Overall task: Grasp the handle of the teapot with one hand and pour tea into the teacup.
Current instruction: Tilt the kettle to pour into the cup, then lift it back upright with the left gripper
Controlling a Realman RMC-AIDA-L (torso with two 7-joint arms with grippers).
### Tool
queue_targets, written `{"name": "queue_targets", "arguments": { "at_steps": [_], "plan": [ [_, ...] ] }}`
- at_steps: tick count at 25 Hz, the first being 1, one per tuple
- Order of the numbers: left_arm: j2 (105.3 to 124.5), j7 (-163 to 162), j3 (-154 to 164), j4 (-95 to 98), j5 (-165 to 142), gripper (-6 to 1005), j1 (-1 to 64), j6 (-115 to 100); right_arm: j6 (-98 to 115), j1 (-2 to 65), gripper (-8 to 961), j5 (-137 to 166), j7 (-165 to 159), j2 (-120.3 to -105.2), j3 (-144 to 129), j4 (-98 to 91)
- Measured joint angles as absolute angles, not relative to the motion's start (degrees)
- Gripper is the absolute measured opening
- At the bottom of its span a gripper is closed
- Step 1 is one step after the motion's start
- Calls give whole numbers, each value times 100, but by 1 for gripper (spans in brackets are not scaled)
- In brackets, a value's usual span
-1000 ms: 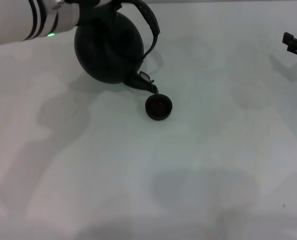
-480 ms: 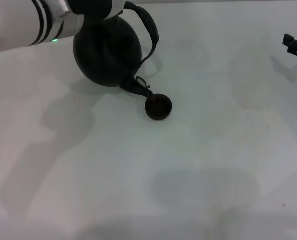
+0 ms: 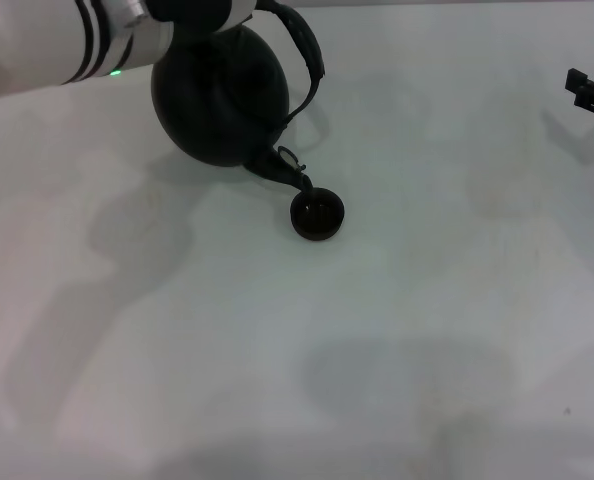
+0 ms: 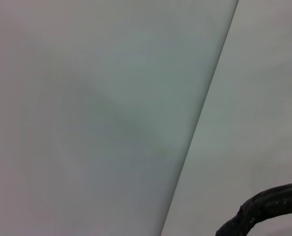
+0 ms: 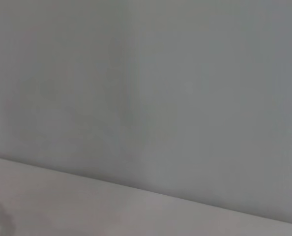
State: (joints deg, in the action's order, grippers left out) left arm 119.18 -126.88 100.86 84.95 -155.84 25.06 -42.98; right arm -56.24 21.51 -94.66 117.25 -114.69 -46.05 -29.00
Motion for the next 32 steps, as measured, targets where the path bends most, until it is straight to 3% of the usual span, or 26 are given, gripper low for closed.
{"name": "queue_targets", "arguments": {
  "at_steps": [32],
  "plan": [
    [11927,-12779,10257,8356,-15871,101,2671,-4307,-5464,2199,876,-9459,11723,-11469,-4606,-2900]
  ]
}}
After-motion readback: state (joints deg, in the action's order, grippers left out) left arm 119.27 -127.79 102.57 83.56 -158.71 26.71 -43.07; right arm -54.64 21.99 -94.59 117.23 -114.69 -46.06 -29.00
